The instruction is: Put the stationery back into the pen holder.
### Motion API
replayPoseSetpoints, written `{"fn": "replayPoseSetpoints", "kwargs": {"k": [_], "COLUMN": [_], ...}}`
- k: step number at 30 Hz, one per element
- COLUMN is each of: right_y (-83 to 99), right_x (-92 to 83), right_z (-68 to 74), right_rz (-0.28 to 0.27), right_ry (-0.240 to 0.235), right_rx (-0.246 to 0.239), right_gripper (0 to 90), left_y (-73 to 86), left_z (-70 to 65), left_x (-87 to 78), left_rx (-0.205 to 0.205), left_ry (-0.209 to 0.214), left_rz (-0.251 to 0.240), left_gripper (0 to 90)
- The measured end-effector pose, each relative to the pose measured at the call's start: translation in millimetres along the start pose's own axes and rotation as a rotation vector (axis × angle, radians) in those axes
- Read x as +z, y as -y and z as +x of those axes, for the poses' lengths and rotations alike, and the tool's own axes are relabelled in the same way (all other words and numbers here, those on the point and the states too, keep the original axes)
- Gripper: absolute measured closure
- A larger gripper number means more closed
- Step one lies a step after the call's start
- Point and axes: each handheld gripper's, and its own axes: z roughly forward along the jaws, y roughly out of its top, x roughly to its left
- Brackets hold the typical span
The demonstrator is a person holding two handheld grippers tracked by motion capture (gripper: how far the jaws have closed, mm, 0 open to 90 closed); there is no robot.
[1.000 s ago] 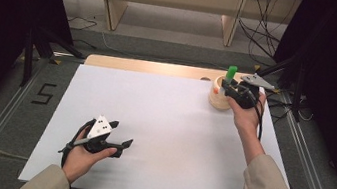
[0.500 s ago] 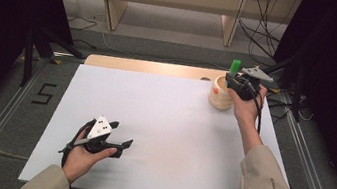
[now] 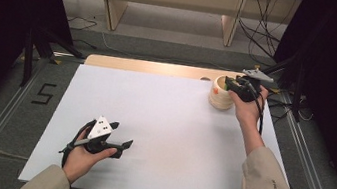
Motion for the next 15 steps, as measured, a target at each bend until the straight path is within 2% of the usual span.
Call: {"fn": "replayPoseSetpoints", "kwargs": {"k": [6, 10, 15], "right_y": [0.9, 4.5, 12.5], "right_x": [-11.7, -20.6, -30.3], "right_z": [-1.4, -5.1, -5.9], "right_rz": [-0.001, 0.002, 0.022], "right_ry": [0.023, 0.021, 0.004], "right_rx": [0.016, 0.036, 0.040], "right_gripper": [30.9, 27.3, 23.1], "left_y": [0.4, 0.8, 0.6], "left_z": [0.3, 0.5, 0.1], "left_x": [-0.6, -0.4, -0.6], "left_rx": [-0.007, -0.010, -0.012], "left_ry": [-0.001, 0.000, -0.003], "left_rz": [-0.003, -0.001, -0.004], "left_gripper": [19.1, 19.1, 19.4]}}
